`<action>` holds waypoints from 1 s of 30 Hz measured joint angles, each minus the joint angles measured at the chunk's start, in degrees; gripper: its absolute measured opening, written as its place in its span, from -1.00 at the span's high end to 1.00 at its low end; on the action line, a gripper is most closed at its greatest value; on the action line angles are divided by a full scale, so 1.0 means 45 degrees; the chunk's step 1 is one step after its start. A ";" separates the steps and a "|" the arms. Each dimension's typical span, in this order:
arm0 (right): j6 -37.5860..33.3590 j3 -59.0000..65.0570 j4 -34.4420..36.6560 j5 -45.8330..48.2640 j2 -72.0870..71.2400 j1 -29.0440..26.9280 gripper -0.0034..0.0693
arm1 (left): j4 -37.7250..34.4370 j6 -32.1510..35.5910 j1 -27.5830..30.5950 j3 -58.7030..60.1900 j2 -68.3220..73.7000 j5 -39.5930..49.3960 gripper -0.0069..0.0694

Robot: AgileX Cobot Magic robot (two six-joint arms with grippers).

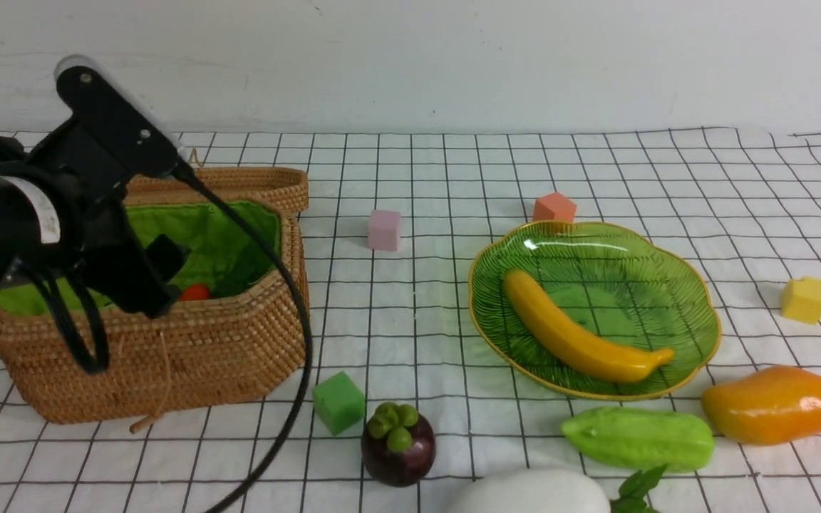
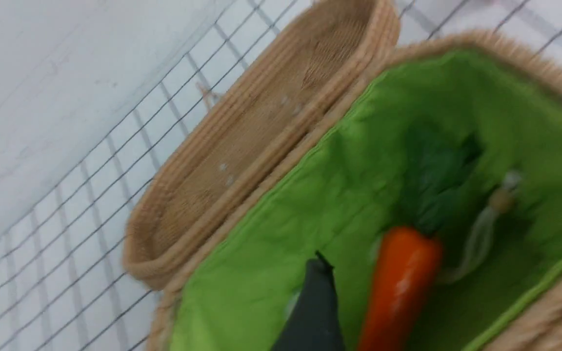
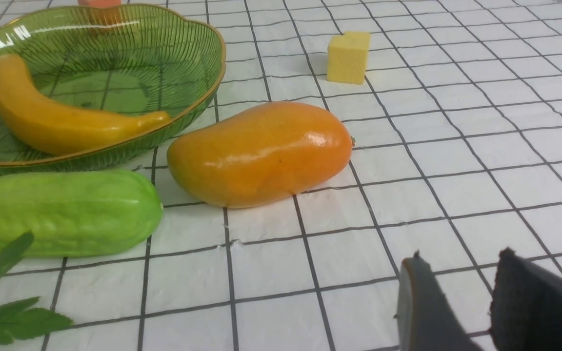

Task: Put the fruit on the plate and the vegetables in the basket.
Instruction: Grab a mangosteen with your left arm and put it on the plate on the right

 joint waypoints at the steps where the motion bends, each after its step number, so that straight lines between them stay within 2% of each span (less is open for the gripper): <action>1: 0.0000 0.0000 0.0000 0.0000 0.0000 0.0000 0.24 | -0.0706 -0.0312 -0.0549 0.0084 -0.0311 -0.0242 -0.70; 4: 0.0000 0.0000 0.0000 0.0000 0.0000 0.0000 0.24 | -0.2267 -0.1256 -0.1847 0.0104 -0.0728 -0.0595 -0.61; 5: 0.0000 0.0000 0.0000 0.0000 0.0000 0.0000 0.24 | -0.3532 -0.2073 -0.2924 0.0020 -0.0811 -0.0421 -0.57; 7: 0.0000 0.0000 0.0000 0.0000 0.0000 0.0000 0.24 | -0.4749 -0.3201 -0.4187 -0.0306 -0.0511 0.0873 -0.53; 11: 0.0000 0.0000 0.0000 0.0000 0.0000 0.0000 0.24 | -0.5396 -0.4802 -0.5252 -0.1266 0.0913 0.3100 -0.52; 12: 0.0000 0.0000 0.0000 0.0000 0.0000 0.0000 0.24 | -0.5424 -0.5516 -0.5301 -0.1638 0.1480 0.3775 -0.52; 17: 0.0000 0.0000 0.0000 0.0000 0.0000 0.0000 0.24 | -0.5256 -0.6755 -0.5311 -0.3106 0.3666 0.5449 -0.59; 24: 0.0000 0.0000 0.0000 0.0000 0.0000 0.0000 0.24 | -0.4464 -0.6982 -0.5311 -0.5172 0.6455 0.6810 -0.80; 30: 0.0000 0.0000 0.0000 0.0000 0.0000 0.0000 0.24 | -0.4259 -0.7010 -0.5311 -0.6051 0.7828 0.7510 -0.81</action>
